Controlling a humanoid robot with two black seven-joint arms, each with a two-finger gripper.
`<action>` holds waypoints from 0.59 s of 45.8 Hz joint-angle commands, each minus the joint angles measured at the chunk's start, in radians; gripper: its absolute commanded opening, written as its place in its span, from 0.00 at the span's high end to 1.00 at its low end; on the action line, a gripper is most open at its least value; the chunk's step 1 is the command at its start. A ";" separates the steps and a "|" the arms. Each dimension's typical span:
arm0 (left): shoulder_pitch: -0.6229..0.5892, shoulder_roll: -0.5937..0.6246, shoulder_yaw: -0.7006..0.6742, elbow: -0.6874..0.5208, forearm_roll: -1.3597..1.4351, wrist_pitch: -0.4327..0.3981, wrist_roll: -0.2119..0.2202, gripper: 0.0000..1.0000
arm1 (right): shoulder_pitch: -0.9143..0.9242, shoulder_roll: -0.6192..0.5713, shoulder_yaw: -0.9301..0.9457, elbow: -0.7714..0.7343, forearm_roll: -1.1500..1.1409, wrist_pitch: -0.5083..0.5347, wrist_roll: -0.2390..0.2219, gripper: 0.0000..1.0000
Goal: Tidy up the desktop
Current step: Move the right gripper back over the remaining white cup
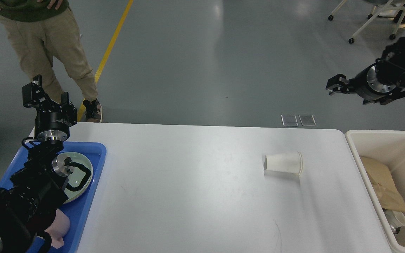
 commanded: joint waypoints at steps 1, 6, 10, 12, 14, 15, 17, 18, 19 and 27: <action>0.000 0.000 0.000 0.000 0.001 0.000 0.001 0.04 | 0.167 0.030 0.001 0.150 0.000 0.085 -0.001 0.00; 0.000 0.000 0.000 0.000 -0.001 0.000 0.001 0.04 | 0.294 0.045 0.000 0.268 0.000 0.143 -0.003 0.00; 0.000 0.000 -0.001 0.001 -0.001 0.000 -0.001 0.04 | 0.388 0.059 -0.005 0.348 -0.002 0.189 -0.003 0.00; 0.000 0.000 0.000 0.001 0.001 0.000 -0.001 0.04 | 0.431 0.068 -0.006 0.381 -0.002 0.215 -0.003 0.00; 0.000 0.000 0.000 0.001 -0.001 0.000 0.001 0.04 | 0.471 0.077 -0.006 0.406 -0.002 0.241 -0.003 0.00; 0.000 0.000 0.000 0.001 -0.001 0.000 0.001 0.04 | 0.491 0.082 -0.006 0.417 -0.002 0.256 -0.003 0.00; 0.000 0.000 0.000 0.000 -0.001 0.000 0.001 0.04 | 0.523 0.091 -0.006 0.435 -0.002 0.285 -0.003 0.00; 0.000 0.000 0.000 0.000 -0.001 0.000 -0.001 0.04 | 0.543 0.099 -0.006 0.449 -0.002 0.305 -0.003 0.00; 0.000 0.000 0.000 0.000 -0.001 0.000 0.001 0.04 | 0.558 0.108 -0.006 0.457 -0.002 0.318 -0.003 0.00; 0.000 0.000 0.000 0.000 -0.001 0.000 -0.001 0.04 | 0.584 0.120 0.000 0.461 -0.003 0.324 -0.003 0.00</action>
